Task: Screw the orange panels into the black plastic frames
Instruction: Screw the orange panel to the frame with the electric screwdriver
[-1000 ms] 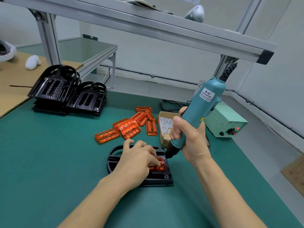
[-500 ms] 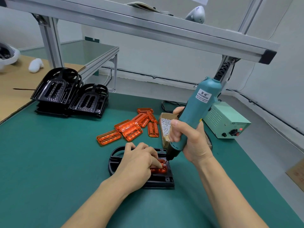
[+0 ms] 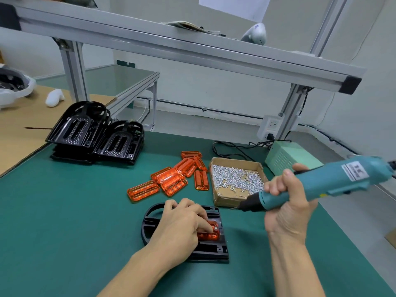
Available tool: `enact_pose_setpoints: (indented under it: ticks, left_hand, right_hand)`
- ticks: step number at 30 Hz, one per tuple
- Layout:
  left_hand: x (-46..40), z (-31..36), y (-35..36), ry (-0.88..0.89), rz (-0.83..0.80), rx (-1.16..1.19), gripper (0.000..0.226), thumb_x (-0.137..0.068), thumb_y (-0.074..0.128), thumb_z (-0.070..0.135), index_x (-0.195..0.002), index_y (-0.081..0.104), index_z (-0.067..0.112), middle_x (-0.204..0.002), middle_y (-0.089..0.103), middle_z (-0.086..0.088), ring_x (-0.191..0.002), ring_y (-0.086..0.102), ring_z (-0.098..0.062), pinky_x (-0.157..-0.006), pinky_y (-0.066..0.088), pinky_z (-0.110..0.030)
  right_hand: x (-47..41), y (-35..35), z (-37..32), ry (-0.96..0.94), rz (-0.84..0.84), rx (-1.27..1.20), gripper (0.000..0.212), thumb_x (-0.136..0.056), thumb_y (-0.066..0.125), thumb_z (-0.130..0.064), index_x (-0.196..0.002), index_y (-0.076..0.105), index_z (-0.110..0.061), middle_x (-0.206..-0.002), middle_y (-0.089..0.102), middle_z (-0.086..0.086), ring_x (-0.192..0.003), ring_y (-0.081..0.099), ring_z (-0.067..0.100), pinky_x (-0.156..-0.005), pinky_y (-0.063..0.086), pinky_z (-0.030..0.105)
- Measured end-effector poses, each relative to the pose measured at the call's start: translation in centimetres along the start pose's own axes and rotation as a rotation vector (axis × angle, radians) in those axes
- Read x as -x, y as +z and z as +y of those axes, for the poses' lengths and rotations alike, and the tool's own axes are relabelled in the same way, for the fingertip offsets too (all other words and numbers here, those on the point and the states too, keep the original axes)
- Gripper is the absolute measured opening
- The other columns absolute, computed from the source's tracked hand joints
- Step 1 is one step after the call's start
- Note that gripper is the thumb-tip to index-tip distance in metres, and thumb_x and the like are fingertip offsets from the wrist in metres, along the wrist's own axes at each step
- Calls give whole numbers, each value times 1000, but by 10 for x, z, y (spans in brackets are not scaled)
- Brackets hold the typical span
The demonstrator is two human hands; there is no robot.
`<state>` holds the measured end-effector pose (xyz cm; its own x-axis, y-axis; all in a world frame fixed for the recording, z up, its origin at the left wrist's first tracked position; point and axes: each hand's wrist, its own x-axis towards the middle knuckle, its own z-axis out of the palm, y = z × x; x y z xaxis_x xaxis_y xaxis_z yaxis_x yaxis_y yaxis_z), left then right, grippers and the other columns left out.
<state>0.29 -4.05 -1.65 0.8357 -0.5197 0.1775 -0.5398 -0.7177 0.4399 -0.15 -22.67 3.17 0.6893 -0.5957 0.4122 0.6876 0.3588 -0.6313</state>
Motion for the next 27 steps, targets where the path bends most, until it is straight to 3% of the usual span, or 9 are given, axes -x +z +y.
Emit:
enact_pose_setpoints:
  ticks: [6,10,14,19,23,27]
  left_hand:
    - [-8,3,-6,-12,95,45,25,-96,51,25,-103,70,40,-106,56,29,-111,35,6,-90,12,-23]
    - [-47,13,-24,-56,208,113,14,-91,59,31,-96,71,37,-95,60,25,-100,46,-2,-86,15,-24]
    - [-96,26,-23,-88,113,-38,14,-91,61,32,-97,73,31,-98,69,12,-98,52,-11,-98,26,-36]
    - [-130,32,-2,-157,29,-271,13,-88,63,28,-93,74,24,-99,68,3,-103,50,-20,-95,28,-40]
    - [-140,32,9,-185,7,-407,6,-84,66,26,-83,64,20,-97,66,0,-101,51,-22,-92,27,-41]
    - [-145,30,15,-172,-3,-495,26,-83,63,23,-68,42,21,-97,64,-3,-100,50,-24,-94,26,-44]
  right_hand:
    - [-5,-9,-4,-44,44,-2,19,-81,54,-2,-89,56,-19,-51,40,-7,-43,40,8,-50,40,20]
    - [-4,-8,-4,-43,50,8,18,-81,56,-2,-89,55,-18,-50,41,-7,-43,41,9,-49,41,22]
    - [-2,-7,-3,-30,64,15,18,-79,57,-2,-89,55,-17,-50,41,-5,-43,41,10,-48,40,22]
    - [-2,-9,-4,-15,89,6,19,-77,57,-2,-88,55,-17,-50,39,-4,-42,40,11,-48,41,23]
    - [-2,-9,-3,-6,94,11,21,-75,58,-2,-90,54,-16,-50,40,-4,-42,40,10,-47,40,23]
    - [-1,-8,-1,-3,89,39,20,-75,59,-3,-90,54,-15,-49,41,-3,-42,40,12,-48,41,22]
